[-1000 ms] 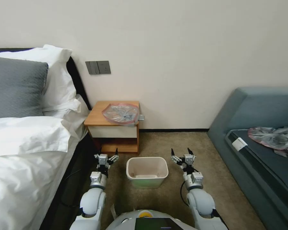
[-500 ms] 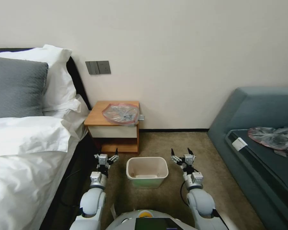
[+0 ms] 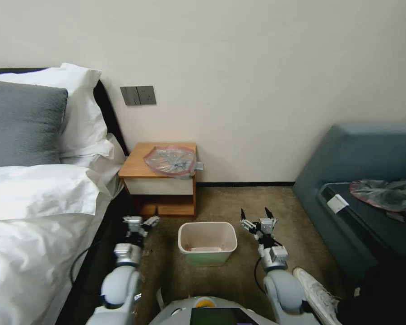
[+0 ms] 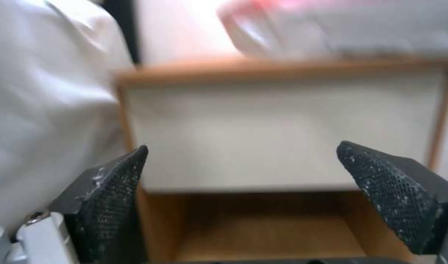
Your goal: Pick up the garbage bag from the table and place it over the trash can.
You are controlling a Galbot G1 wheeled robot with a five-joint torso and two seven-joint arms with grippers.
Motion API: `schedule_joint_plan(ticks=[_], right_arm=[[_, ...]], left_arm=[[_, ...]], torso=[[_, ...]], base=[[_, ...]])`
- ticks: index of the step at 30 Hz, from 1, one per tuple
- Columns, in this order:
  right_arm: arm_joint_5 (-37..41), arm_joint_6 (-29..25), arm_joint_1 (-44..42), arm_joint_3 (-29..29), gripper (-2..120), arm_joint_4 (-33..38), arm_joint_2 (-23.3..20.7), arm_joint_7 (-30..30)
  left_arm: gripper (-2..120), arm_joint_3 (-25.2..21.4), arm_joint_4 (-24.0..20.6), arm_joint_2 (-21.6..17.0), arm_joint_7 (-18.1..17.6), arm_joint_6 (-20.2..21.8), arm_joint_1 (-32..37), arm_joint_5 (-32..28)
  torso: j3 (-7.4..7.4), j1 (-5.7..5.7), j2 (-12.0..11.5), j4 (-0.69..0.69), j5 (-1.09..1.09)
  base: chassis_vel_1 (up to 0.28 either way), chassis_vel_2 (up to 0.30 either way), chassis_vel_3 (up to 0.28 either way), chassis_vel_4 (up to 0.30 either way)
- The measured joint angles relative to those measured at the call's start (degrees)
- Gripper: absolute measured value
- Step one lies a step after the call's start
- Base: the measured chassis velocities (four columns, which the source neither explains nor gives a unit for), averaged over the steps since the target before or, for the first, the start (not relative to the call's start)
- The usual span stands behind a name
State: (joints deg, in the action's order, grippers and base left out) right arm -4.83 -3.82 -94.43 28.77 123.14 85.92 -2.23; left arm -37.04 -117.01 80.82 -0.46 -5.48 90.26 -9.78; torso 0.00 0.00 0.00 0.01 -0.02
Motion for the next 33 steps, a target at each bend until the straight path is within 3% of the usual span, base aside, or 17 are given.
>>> schedule_joint_plan(ticks=[4, 8, 16, 19, 26, 31, 32, 33], right_arm=[[-3.93, -2.94, -4.92, -2.93, 100, 7.5, -0.48, -1.49], [-4.67, -3.4, -4.86, -4.39, 100, 7.91, -1.51, -0.29], [-4.23, -4.79, -4.16, -6.07, 100, 5.63, -1.76, 0.84], [-4.6, -6.33, -3.33, -6.19, 100, 4.28, -1.93, 0.96], [-10.45, -13.31, 3.52, -4.33, 100, 1.15, -5.37, 0.72], [-13.7, -14.2, 7.22, -3.6, 100, -0.21, -8.24, 0.8], [-14.56, -13.66, 8.42, -3.62, 100, -0.74, -9.83, 0.78], [-15.62, -12.79, 10.21, -4.11, 100, -1.52, -11.88, 0.8]], left_arm=[[99, -4.25, -1.95, -3.9, -0.39, -4.38, 1.1, -7.54], [99, -7.19, -3.32, -6.57, -0.68, -7.4, 1.82, -12.62], [100, -7.42, -3.46, -6.83, -0.68, -7.66, 1.99, -13.45], [100, -6.65, -4.3, -6.88, 0.47, -4.49, 2.62, -16.92], [99, -2.77, -7.36, -6.52, 5.65, 8.99, 5.07, -29.77], [99, 0.65, -7.4, -6.09, 6.81, 10.94, 4.54, -25.69], [99, 1.47, -7.28, -6.01, 6.86, 10.48, 4.21, -23.32], [99, 1.75, -6.9, -5.72, 6.84, 8.93, 4.2, -20.44]], torso=[[0.0, 0.0, 0.0, -0.04, -0.03], [-0.01, 0.0, 0.0, 0.0, 0.04], [0.0, 0.0, 0.0, -0.01, 0.01], [0.0, 0.0, 0.0, -0.01, 0.02], [0.0, 0.0, 0.0, -0.01, 0.03], [0.01, 0.0, 0.0, 0.02, 0.01], [0.0, 0.0, 0.0, -0.07, 0.0], [0.0, 0.0, 0.0, -0.02, 0.07]], base=[[0.0, 0.0, 0.0, 0.0], [0.0, 0.0, 0.0, 0.0], [0.0, 0.0, 0.0, 0.0], [0.0, 0.0, 0.0, 0.0], [0.0, 0.0, 0.0, 0.0], [0.0, 0.0, 0.0, 0.0], [0.0, 0.0, 0.0, 0.0], [0.0, 0.0, 0.0, 0.0]])
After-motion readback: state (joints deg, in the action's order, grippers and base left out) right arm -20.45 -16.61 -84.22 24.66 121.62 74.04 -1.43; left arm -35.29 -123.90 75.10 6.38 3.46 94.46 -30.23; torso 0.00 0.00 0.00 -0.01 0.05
